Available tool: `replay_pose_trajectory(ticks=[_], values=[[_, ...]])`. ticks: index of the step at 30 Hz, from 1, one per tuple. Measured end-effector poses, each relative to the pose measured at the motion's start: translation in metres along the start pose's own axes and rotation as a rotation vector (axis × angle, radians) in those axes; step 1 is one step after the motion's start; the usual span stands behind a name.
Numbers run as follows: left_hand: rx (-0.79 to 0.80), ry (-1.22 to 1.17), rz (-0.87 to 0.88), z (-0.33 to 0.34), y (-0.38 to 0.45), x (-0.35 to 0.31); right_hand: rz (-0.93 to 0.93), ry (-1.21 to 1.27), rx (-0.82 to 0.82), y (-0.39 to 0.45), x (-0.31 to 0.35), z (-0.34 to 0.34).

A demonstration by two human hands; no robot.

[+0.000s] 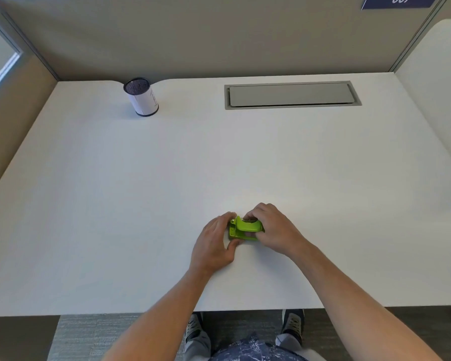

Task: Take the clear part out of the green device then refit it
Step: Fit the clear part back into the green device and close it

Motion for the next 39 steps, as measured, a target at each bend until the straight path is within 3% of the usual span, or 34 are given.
replay_pose_trajectory(ticks=[19, 39], values=[[-0.003, 0.007, -0.007, 0.0, 0.001, 0.0, -0.146, -0.029, 0.006, 0.002, -0.003, -0.004], [-0.09, 0.07, 0.103, -0.004, 0.0, -0.006, -0.178, -0.144, 0.056, 0.009, -0.004, -0.003]])
Point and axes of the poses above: each hand's wrist, its own y-axis towards the middle knuckle, its own z-axis out of the palm, x = y × z, the point moved 2 cm from there along y, towards the middle knuckle, and after that the axes turned 5 degrees about y, right-handed, at the moved point
